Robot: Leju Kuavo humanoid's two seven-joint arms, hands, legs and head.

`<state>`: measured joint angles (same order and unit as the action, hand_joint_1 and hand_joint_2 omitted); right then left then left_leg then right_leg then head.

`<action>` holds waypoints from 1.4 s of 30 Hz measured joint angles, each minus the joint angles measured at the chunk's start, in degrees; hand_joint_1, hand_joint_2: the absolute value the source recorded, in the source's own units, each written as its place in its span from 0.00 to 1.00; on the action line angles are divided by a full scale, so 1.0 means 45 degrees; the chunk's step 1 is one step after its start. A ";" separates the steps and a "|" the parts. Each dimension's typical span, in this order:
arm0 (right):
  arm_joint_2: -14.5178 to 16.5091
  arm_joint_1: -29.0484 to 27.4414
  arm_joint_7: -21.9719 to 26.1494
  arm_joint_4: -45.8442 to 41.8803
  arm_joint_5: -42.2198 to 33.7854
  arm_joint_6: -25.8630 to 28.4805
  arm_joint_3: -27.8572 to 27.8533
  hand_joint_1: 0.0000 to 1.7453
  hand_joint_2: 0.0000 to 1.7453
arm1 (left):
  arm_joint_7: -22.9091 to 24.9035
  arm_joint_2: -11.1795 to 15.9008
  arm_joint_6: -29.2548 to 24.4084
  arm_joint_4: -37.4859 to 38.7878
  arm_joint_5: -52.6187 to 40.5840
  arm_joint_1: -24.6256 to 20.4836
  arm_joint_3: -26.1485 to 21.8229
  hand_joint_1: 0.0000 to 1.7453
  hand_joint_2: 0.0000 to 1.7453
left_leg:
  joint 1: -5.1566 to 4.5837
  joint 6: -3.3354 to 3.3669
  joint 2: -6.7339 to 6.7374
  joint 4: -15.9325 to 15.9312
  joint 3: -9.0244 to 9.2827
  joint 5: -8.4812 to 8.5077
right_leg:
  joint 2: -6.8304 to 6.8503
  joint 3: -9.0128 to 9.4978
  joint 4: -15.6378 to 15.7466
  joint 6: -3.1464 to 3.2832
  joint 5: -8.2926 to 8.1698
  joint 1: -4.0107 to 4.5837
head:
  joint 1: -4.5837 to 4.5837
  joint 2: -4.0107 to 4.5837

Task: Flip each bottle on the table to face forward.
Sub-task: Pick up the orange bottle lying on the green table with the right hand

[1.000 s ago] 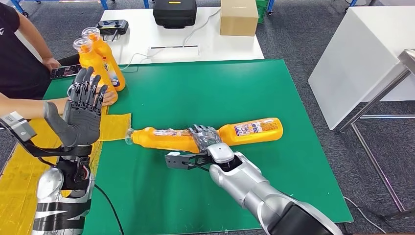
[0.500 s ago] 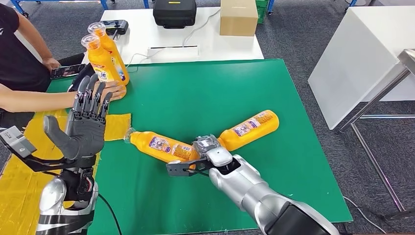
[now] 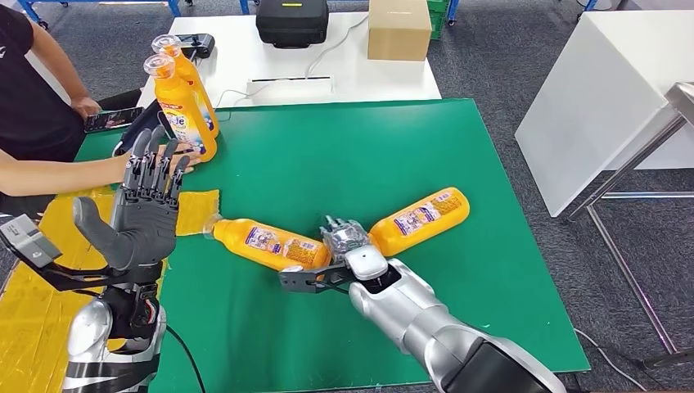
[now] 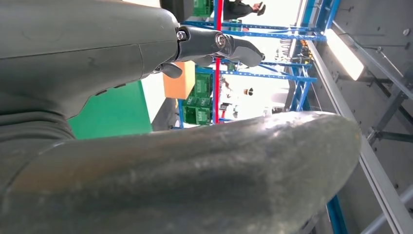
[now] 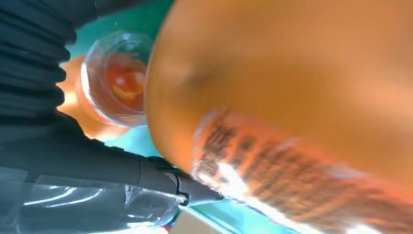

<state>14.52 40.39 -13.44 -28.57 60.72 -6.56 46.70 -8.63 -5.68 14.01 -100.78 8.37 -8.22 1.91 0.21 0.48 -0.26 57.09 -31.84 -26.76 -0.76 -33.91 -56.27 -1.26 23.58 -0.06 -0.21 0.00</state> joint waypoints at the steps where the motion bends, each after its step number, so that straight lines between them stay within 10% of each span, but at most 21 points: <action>1: -0.0030 0.0008 -0.0051 -0.0035 0.0144 0.0016 0.0001 0.00 0.00 | -0.0004 -0.0001 0.0013 0.0001 0.0002 0.0000 -0.0002 0.00 0.00 | 0.0000 0.0000 0.0000 0.0000 -0.0001 0.0000 | 0.0000 0.0000 0.0000 0.0000 0.0000 0.0000 | 0.0000 0.0000; 19: -0.2027 -0.0356 -0.0045 -0.6870 0.0094 -0.1485 -0.0204 0.00 0.00 | -0.0455 -0.0012 0.0016 -0.0380 0.0012 0.0877 -0.0950 0.00 0.00 | 0.0000 0.0000 -0.0003 0.0000 -0.0014 -0.0002 | 0.0000 -0.0010 0.0002 -0.0001 0.0001 -0.0001 | 0.0000 -0.0001; 27: -0.4714 -0.0338 -0.0035 -1.2550 -0.2805 -0.3531 -0.0636 0.00 0.00 | -0.1259 -0.0047 0.0393 -0.0941 0.0035 0.1997 -0.2160 0.00 0.00 | -0.0013 0.0007 -0.0023 0.0002 -0.0023 -0.0007 | 0.0008 -0.0012 0.0009 -0.0003 0.0003 -0.0003 | 0.0000 0.0000; 31: -0.6158 -0.0341 0.0058 -1.4410 -0.3768 -0.3838 -0.1028 0.00 1.00 | -0.1428 -0.0073 0.0567 -0.1213 0.0032 0.2372 -0.2624 0.00 0.00 | -0.0021 0.0011 -0.0019 0.0001 -0.0026 -0.0013 | 0.0007 -0.0011 0.0015 -0.0003 0.0002 -0.0012 | -0.0001 -0.0001; 42: -1.1465 -0.2284 0.1164 -1.6486 -0.5295 -0.3925 -0.2590 0.00 1.00 | -0.1595 -0.0108 0.0630 -0.1478 0.0451 0.2771 -0.3432 0.00 0.00 | -0.0028 0.0026 -0.0146 0.0008 -0.0045 -0.0021 | 0.0125 0.0014 0.0029 -0.0012 0.0009 -0.0021 | 0.0005 0.0000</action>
<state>-37.07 30.11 -8.20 -102.75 36.89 -24.22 35.04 -15.81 -6.16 16.85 -107.43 10.40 4.25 -13.54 0.08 0.60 -0.92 57.13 -32.05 -26.85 -0.20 -33.84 -56.14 -1.32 23.62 -0.16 -0.19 0.00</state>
